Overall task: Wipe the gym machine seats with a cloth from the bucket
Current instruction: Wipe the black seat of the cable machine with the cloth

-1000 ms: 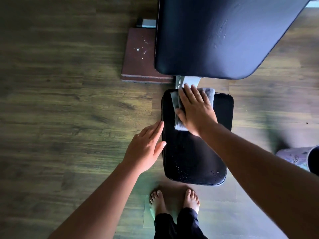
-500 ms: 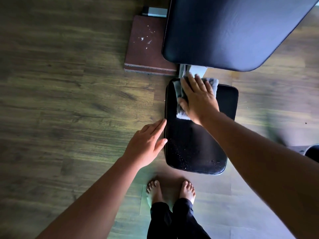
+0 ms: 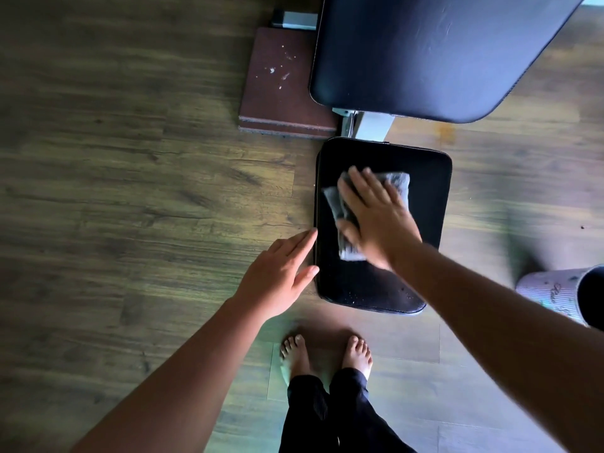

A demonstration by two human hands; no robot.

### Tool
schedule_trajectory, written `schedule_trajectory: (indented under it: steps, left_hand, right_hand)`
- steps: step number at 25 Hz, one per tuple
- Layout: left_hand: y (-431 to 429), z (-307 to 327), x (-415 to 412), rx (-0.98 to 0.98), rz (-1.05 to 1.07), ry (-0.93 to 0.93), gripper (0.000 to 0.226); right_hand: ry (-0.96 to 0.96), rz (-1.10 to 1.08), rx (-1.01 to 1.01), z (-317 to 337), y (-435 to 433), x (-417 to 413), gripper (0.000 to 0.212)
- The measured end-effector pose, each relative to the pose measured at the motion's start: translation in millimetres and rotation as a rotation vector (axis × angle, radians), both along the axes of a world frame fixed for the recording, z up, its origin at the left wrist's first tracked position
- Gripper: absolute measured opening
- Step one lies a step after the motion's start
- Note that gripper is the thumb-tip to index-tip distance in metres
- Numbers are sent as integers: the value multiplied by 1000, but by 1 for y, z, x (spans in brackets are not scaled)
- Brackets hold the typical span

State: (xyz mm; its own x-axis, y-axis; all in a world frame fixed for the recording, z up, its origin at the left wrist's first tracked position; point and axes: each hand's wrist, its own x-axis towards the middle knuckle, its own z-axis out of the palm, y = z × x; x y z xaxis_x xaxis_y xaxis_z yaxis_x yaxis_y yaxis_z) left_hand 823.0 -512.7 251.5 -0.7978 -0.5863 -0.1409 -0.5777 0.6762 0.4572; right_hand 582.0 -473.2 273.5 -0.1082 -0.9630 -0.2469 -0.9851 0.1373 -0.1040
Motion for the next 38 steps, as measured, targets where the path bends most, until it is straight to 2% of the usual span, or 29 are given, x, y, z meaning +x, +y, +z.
schedule_trajectory:
  steps: [4, 9, 11, 13, 15, 17, 21, 24, 28, 30, 34, 36, 38]
  left_hand:
    - [9, -2, 5, 23, 23, 11, 65]
    - [17, -2, 10, 34, 28, 36, 65]
    - [21, -2, 13, 33, 22, 28, 66]
    - [25, -2, 16, 23, 13, 16, 67]
    - [29, -2, 16, 29, 13, 9, 67]
    - [30, -2, 15, 42, 27, 3, 67]
    - [32, -1, 15, 43, 28, 12, 66]
    - [32, 2, 15, 33, 10, 10, 69]
    - [32, 7, 8, -18, -17, 7, 71]
    - [32, 9, 5, -50, -14, -3, 70]
    - [28, 13, 3, -61, -35, -32, 71]
    - [27, 15, 3, -68, -45, -39, 71]
    - [26, 16, 2, -71, -44, -47, 72]
  right_hand:
    - [-22, -239, -33, -5, -36, 12, 73]
    - [-36, -110, -31, 5, 65, 75, 75]
    - [-38, -44, 20, 5, 79, 63, 76]
    - [-18, -94, 25, 2, 55, 38, 75]
    - [3, -241, -24, -1, 17, 19, 74]
    - [-17, -329, -24, -2, -2, 27, 74]
    - [-29, -196, -53, 2, 66, 88, 74]
    - [-43, -83, -6, 3, 84, 66, 72]
    - [-14, -308, -44, -2, 18, 11, 72]
    - [-46, -379, -47, -2, 9, 21, 72]
    - [-25, -151, -18, 2, 90, 72, 72]
    - [-12, -59, 2, 1, 111, 52, 73]
    - [-2, -127, 14, -4, 96, 12, 73]
